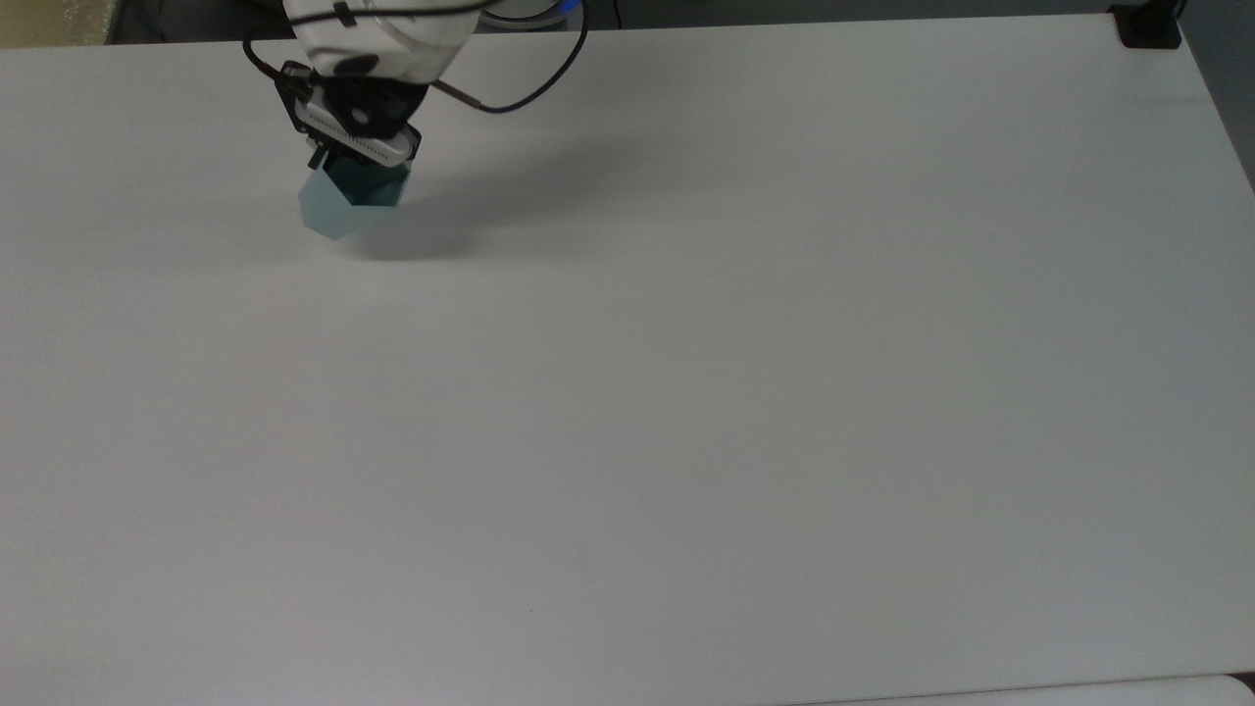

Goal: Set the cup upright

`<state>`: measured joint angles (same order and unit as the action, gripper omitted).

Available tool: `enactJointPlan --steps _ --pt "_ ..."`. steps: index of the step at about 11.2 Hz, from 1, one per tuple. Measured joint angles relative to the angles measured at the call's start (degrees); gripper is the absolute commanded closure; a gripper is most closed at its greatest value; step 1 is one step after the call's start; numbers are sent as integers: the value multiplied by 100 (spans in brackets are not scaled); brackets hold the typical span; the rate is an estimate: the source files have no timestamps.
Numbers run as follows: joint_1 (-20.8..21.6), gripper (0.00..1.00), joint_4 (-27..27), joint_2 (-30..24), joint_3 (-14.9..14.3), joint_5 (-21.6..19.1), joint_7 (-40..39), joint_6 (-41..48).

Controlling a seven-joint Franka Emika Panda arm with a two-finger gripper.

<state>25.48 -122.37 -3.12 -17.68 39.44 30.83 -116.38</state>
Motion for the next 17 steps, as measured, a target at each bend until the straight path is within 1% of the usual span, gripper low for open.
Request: enactJointPlan --steps 1,3,6,7,8,9,12,14,16,17 --pt "0 100 -2 -114 -27 -352 -29 -155" --pt "0 100 -1 -252 -77 -1289 -93 -508" --pt "0 100 -5 -465 -138 -2755 -577 -569" --pt "0 100 -16 -489 -146 -3035 -636 -569" --pt "2 100 -63 -483 -146 -3240 -644 -687" --pt "9 100 -162 -443 -146 -3420 -644 -986" --pt "85 100 -321 -17 -145 -3876 -643 -1654" --pt "189 100 -322 273 -143 -3934 -636 -1754" --pt "272 100 -321 389 -143 -3936 -624 -1767" --pt "273 88 -321 392 -143 -3936 -624 -1767"
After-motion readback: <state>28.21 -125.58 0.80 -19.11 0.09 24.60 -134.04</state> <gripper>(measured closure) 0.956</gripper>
